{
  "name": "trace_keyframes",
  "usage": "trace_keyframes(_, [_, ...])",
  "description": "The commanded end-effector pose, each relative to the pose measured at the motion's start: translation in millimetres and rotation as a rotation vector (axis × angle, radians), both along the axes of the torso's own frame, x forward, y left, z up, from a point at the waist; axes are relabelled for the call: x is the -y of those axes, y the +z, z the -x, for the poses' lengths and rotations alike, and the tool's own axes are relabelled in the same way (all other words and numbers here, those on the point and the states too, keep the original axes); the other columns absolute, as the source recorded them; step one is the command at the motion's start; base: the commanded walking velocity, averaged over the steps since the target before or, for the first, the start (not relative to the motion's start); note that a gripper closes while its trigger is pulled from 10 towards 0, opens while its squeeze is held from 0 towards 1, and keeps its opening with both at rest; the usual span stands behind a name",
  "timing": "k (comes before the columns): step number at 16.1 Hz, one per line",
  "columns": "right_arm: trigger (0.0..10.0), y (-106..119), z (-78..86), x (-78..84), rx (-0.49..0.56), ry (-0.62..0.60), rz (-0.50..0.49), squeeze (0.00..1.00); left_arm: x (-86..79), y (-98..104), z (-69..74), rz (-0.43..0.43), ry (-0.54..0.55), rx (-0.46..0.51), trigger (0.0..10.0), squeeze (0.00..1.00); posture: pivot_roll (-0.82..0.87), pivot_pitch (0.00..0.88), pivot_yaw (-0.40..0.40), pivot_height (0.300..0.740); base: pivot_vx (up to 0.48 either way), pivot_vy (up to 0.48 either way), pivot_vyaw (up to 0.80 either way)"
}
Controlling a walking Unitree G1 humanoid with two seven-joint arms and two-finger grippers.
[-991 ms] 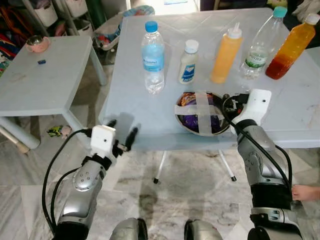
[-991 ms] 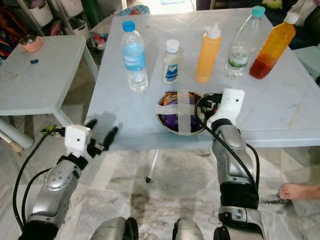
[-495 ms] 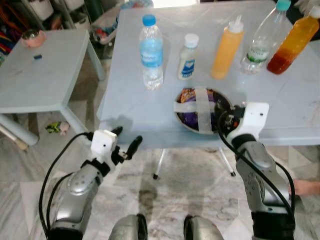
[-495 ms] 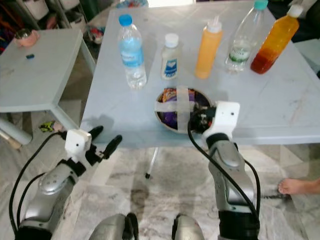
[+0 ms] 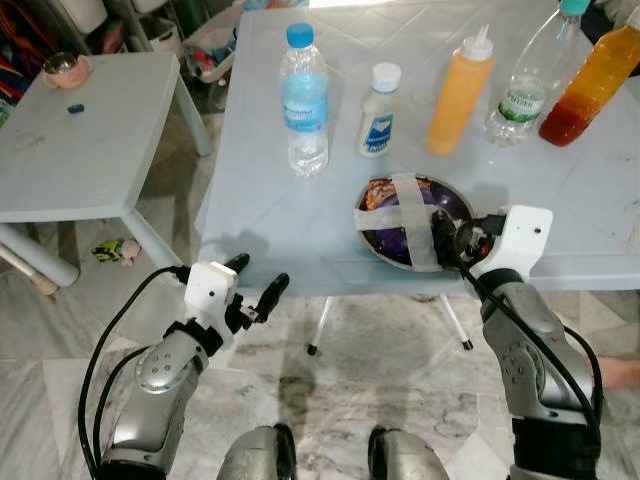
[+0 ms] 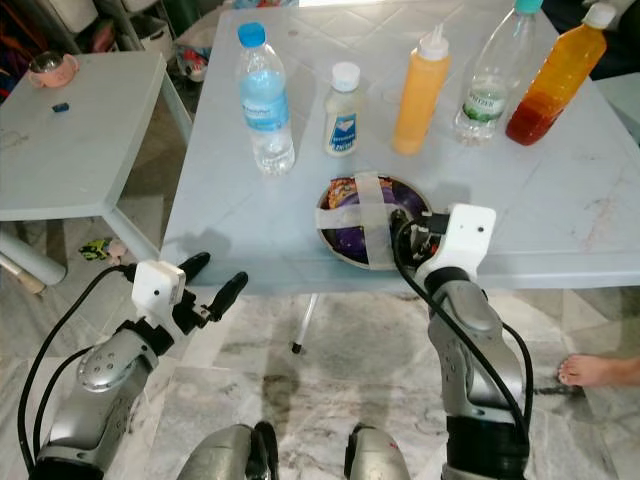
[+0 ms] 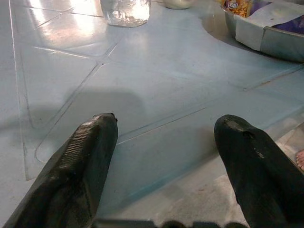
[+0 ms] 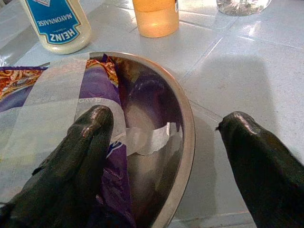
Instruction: Restocking fridge
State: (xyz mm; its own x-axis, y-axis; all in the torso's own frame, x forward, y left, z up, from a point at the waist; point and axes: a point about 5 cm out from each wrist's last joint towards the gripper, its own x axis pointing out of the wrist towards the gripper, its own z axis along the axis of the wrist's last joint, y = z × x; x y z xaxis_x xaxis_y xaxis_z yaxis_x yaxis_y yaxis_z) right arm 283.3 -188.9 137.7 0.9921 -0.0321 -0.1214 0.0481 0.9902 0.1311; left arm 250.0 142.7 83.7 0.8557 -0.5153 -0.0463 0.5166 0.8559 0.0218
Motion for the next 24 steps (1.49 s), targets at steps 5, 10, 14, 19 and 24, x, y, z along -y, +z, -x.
trace_keyframes(5, [10.0,9.1,8.6,5.9,0.058,-0.037,0.071,0.0,1.1,-4.9,4.3,-0.021,-0.019,-0.028,10.0,0.0,-0.02,0.167,0.079,0.74,0.0,0.0,0.0])
trace_keyframes(10, [10.0,-8.3,8.8,9.7,-0.023,-0.022,0.062,0.0,3.9,-6.0,6.1,-0.019,-0.022,-0.031,10.0,0.0,-0.02,0.171,0.081,0.74,0.0,0.0,0.0])
trace_keyframes(14, [10.0,-13.0,-4.5,24.4,-0.06,0.007,0.095,0.0,3.1,-5.5,7.3,-0.024,-0.025,-0.031,10.0,0.0,-0.01,0.177,0.085,0.74,0.0,0.0,0.0])
trace_keyframes(19, [4.7,-18.0,-21.1,42.4,-0.158,0.118,0.13,0.0,3.6,-5.8,9.0,-0.034,-0.031,-0.033,10.0,0.0,0.0,0.182,0.088,0.74,0.0,0.0,0.0])
trace_keyframes(24, [0.0,-23.7,-23.7,44.3,-0.194,0.112,0.066,0.0,3.6,-5.7,8.9,-0.039,-0.03,-0.03,10.0,0.0,0.0,0.18,0.088,0.74,0.0,0.0,0.0])
